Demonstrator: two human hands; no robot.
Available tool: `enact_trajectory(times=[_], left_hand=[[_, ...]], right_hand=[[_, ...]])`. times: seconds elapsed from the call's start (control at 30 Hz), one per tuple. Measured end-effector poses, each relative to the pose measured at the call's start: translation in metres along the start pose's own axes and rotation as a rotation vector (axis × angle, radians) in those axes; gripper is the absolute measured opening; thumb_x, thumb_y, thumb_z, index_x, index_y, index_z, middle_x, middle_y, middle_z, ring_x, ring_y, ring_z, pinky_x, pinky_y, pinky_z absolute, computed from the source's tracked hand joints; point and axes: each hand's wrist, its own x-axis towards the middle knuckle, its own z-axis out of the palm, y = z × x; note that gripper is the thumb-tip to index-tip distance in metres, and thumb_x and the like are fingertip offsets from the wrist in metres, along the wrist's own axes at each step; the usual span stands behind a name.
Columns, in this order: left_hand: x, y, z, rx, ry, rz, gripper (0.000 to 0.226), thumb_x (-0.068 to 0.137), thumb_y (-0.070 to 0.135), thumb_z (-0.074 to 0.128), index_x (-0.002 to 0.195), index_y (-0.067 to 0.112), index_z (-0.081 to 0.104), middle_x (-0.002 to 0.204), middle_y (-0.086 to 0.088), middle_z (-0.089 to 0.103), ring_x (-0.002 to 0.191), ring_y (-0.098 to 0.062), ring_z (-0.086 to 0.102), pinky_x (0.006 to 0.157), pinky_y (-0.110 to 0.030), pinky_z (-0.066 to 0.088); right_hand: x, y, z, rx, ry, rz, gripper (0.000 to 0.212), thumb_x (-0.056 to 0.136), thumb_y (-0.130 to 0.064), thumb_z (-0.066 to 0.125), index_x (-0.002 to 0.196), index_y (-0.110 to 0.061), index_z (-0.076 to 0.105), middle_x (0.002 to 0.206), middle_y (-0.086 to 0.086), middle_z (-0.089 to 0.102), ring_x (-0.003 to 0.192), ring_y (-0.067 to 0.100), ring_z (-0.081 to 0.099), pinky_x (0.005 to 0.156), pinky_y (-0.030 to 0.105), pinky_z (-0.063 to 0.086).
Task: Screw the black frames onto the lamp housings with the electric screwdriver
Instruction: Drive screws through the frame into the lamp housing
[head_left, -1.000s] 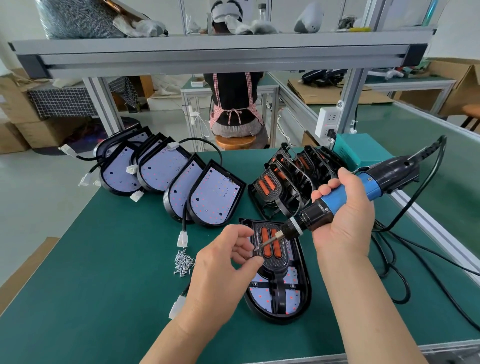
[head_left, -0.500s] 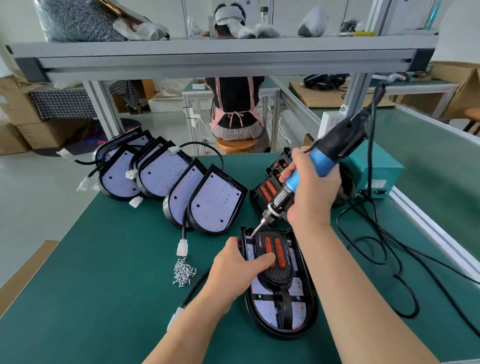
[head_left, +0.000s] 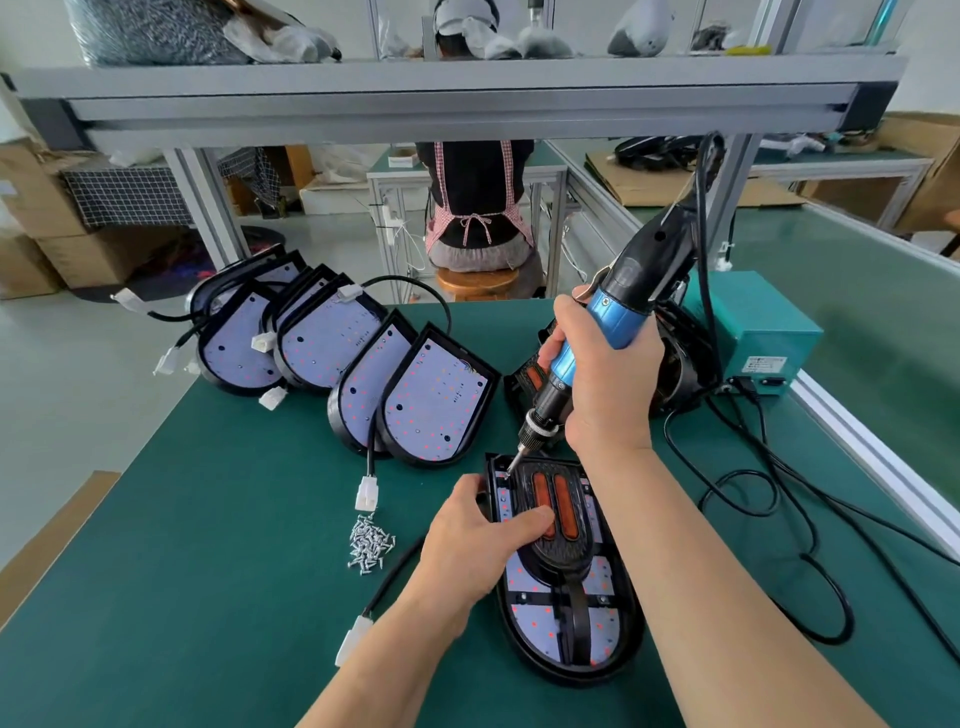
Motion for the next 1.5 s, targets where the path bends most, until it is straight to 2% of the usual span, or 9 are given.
enact_trajectory(times=[0.23, 0.4, 0.7, 0.93, 1.07, 1.13, 1.33, 1.4, 1.5], left_hand=[[-0.002, 0.003, 0.001, -0.063, -0.036, 0.027, 0.091, 0.06, 0.038, 0.084, 0.142, 0.029, 0.046, 0.113, 0.008, 0.075, 0.105, -0.015, 0.071, 0.102, -0.04, 0.052], [-0.001, 0.001, 0.001, -0.069, -0.056, 0.033, 0.078, 0.064, 0.035, 0.084, 0.135, 0.026, 0.053, 0.106, 0.006, 0.077, 0.101, -0.017, 0.073, 0.1, -0.041, 0.054], [0.004, -0.004, 0.002, -0.148, -0.036, 0.01, 0.097, 0.058, 0.035, 0.088, 0.145, 0.019, 0.047, 0.121, -0.002, 0.073, 0.115, -0.025, 0.067, 0.107, -0.045, 0.048], [0.002, -0.005, 0.003, -0.149, -0.015, 0.036, 0.099, 0.053, 0.044, 0.088, 0.143, 0.02, 0.051, 0.121, 0.0, 0.073, 0.116, -0.024, 0.067, 0.108, -0.045, 0.048], [0.0, -0.003, 0.002, -0.127, -0.059, 0.058, 0.078, 0.061, 0.035, 0.086, 0.132, 0.02, 0.057, 0.104, 0.003, 0.078, 0.099, -0.019, 0.074, 0.099, -0.042, 0.054], [0.0, -0.002, 0.001, -0.13, -0.071, 0.059, 0.077, 0.062, 0.034, 0.085, 0.132, 0.02, 0.057, 0.104, 0.003, 0.078, 0.099, -0.019, 0.074, 0.099, -0.042, 0.055], [0.001, -0.002, 0.0, -0.114, -0.092, 0.065, 0.064, 0.066, 0.032, 0.084, 0.125, 0.023, 0.06, 0.101, 0.003, 0.078, 0.095, -0.018, 0.075, 0.094, -0.037, 0.057], [0.001, -0.003, 0.0, -0.112, -0.077, 0.058, 0.069, 0.065, 0.035, 0.085, 0.128, 0.025, 0.058, 0.104, 0.004, 0.078, 0.098, -0.018, 0.074, 0.098, -0.041, 0.055], [0.001, -0.003, -0.001, -0.101, -0.091, 0.067, 0.054, 0.072, 0.03, 0.085, 0.12, 0.028, 0.063, 0.1, 0.005, 0.078, 0.095, -0.015, 0.075, 0.094, -0.036, 0.055]], right_hand=[[-0.002, 0.003, 0.002, -0.014, -0.02, 0.024, 0.025, 0.078, -0.012, 0.07, 0.094, -0.006, 0.051, 0.058, 0.004, 0.052, 0.046, 0.022, 0.05, 0.053, 0.031, 0.046], [-0.002, 0.007, 0.005, -0.056, -0.051, -0.003, 0.022, 0.08, -0.01, 0.07, 0.093, -0.005, 0.052, 0.059, 0.009, 0.051, 0.044, 0.02, 0.052, 0.051, 0.031, 0.046], [-0.001, 0.014, -0.001, -0.079, -0.101, -0.023, 0.018, 0.08, -0.006, 0.065, 0.076, -0.014, 0.05, 0.05, 0.005, 0.049, 0.042, 0.02, 0.049, 0.051, 0.027, 0.044], [0.002, 0.016, -0.007, -0.031, -0.105, 0.047, 0.016, 0.077, -0.005, 0.064, 0.076, -0.015, 0.051, 0.054, 0.01, 0.049, 0.044, 0.022, 0.048, 0.056, 0.031, 0.045], [0.004, 0.015, -0.02, 0.07, -0.013, 0.135, 0.02, 0.082, 0.0, 0.065, 0.093, -0.008, 0.051, 0.057, 0.007, 0.049, 0.047, 0.021, 0.048, 0.059, 0.033, 0.044], [0.003, 0.012, -0.025, 0.114, 0.008, 0.147, 0.019, 0.088, 0.003, 0.064, 0.096, -0.008, 0.051, 0.059, 0.004, 0.051, 0.049, 0.019, 0.05, 0.058, 0.032, 0.046], [0.011, -0.024, -0.038, 0.168, 0.145, 0.043, 0.021, 0.086, -0.01, 0.073, 0.095, -0.014, 0.054, 0.066, -0.001, 0.056, 0.053, 0.015, 0.053, 0.056, 0.031, 0.05], [0.014, -0.035, -0.053, 0.199, 0.209, 0.064, 0.025, 0.087, -0.014, 0.074, 0.099, -0.013, 0.052, 0.065, -0.001, 0.055, 0.053, 0.015, 0.052, 0.055, 0.029, 0.05], [0.015, -0.038, -0.085, 0.157, 0.333, 0.138, 0.022, 0.093, -0.019, 0.071, 0.1, -0.012, 0.051, 0.065, 0.001, 0.053, 0.052, 0.015, 0.052, 0.052, 0.027, 0.047]])
